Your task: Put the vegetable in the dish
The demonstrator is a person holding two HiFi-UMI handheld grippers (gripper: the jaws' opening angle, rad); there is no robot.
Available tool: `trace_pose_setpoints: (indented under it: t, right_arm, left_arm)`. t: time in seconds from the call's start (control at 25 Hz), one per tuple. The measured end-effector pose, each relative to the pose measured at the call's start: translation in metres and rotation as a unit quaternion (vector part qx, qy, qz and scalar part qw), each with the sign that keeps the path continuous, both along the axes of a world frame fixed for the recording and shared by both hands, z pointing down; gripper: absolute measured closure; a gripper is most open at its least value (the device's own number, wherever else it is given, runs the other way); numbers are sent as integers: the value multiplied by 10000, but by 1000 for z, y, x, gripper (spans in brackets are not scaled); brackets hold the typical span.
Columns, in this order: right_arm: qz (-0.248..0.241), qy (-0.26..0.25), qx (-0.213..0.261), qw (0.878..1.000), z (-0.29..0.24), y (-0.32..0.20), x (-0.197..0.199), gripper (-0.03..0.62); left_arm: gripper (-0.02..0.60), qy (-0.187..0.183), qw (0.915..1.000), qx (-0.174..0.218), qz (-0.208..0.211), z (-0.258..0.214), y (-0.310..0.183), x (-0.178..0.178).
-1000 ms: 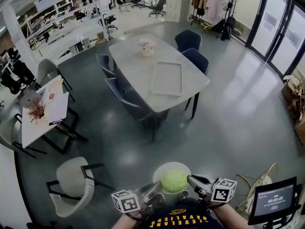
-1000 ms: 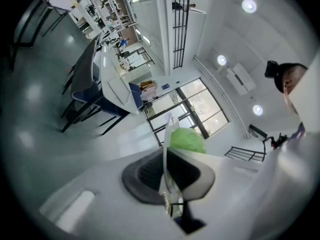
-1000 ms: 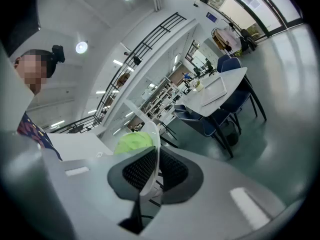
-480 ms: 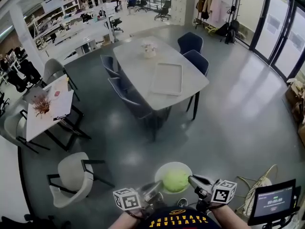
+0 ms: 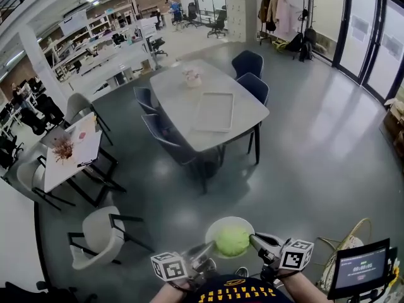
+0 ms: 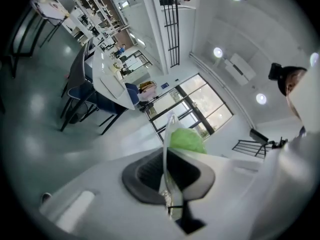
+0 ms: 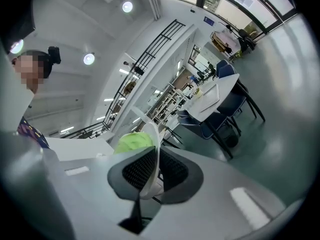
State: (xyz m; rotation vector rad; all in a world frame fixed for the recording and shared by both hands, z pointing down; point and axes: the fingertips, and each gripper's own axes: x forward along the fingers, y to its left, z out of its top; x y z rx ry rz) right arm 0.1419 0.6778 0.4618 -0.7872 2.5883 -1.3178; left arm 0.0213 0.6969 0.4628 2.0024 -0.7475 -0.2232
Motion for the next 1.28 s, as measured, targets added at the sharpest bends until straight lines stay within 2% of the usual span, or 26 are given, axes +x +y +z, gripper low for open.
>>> trace_pose_setpoints:
  t: [0.2, 0.36, 0.56, 0.72, 0.84, 1.04, 1.28]
  right_arm:
    - [-99, -6, 20, 9999, 7, -2, 20, 562]
    - [-218, -1, -105, 9997, 14, -13, 16, 560]
    - [-285, 187, -166, 9993, 20, -57, -4, 562]
    - [-88, 317, -196, 9993, 38, -120, -30, 560]
    - [78, 328, -168, 9993, 29, -158, -52, 560]
    - [321, 460, -201, 9982, 6, -190, -81, 560]
    - [526, 613, -314, 9962, 13, -235, -105, 560]
  left_arm:
    - [569, -58, 9999, -34, -75, 6, 0, 21]
    - [568, -93, 9996, -196, -153, 11, -8, 19]
    - [568, -17, 9994, -293, -162, 21, -51, -2]
    - [568, 4, 9995, -308, -6, 43, -117, -30]
    - [568, 80, 9996, -193, 171, 31, -159, -50]
    - [569, 130, 9985, -162, 504, 10, -198, -80]
    - [568, 241, 9968, -243, 718, 20, -249, -103]
